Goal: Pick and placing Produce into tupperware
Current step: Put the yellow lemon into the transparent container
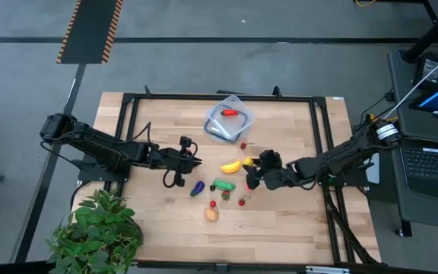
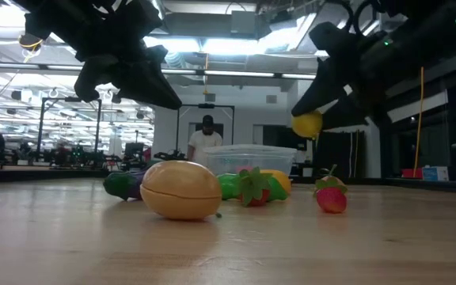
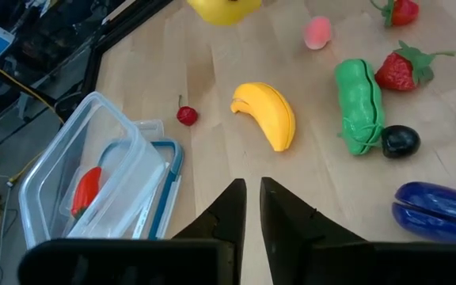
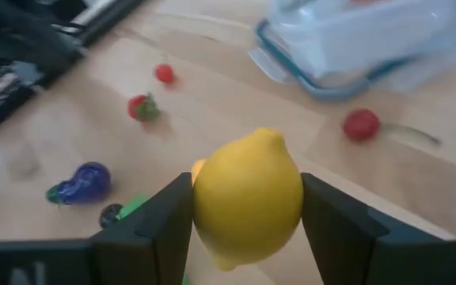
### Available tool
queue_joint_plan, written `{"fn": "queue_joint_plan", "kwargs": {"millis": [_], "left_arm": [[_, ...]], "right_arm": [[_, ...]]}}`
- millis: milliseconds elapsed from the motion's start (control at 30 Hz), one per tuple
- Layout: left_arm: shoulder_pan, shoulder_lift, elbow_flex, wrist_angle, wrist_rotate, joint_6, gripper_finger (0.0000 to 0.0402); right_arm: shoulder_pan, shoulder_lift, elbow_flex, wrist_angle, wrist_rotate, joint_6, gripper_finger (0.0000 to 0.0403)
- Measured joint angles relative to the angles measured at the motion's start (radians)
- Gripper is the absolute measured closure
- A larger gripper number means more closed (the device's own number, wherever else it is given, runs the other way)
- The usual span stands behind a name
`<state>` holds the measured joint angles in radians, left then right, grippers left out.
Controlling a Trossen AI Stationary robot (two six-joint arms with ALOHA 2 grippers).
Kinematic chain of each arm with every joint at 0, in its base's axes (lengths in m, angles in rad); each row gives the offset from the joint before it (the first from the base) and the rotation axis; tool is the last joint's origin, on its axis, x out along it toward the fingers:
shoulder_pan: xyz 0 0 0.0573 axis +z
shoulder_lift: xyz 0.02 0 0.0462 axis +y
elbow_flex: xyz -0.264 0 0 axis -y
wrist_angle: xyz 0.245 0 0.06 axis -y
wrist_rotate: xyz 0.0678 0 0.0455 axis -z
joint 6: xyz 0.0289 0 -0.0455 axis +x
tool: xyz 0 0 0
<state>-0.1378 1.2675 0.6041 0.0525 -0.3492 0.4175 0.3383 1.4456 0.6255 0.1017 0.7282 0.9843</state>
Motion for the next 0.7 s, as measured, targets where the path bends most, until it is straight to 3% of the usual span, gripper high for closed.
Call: {"fn": "queue_joint_plan", "kwargs": {"millis": [433, 567, 700], "left_arm": [[0.0, 0.0, 0.0, 0.0, 0.0, -0.025, 0.0398], [0.001, 0.0, 0.0, 0.0, 0.0, -0.049, 0.04], [0.001, 0.0, 0.0, 0.0, 0.0, -0.05, 0.0391]], "right_arm": [[0.0, 0.0, -0.208, 0.655, -0.025, -0.569, 0.0198], [0.0, 0.0, -0.274, 0.864, -0.105, -0.728, 0.0198], [0.0, 0.0, -0.331, 0.982, -0.169, -0.781, 0.0198]]}}
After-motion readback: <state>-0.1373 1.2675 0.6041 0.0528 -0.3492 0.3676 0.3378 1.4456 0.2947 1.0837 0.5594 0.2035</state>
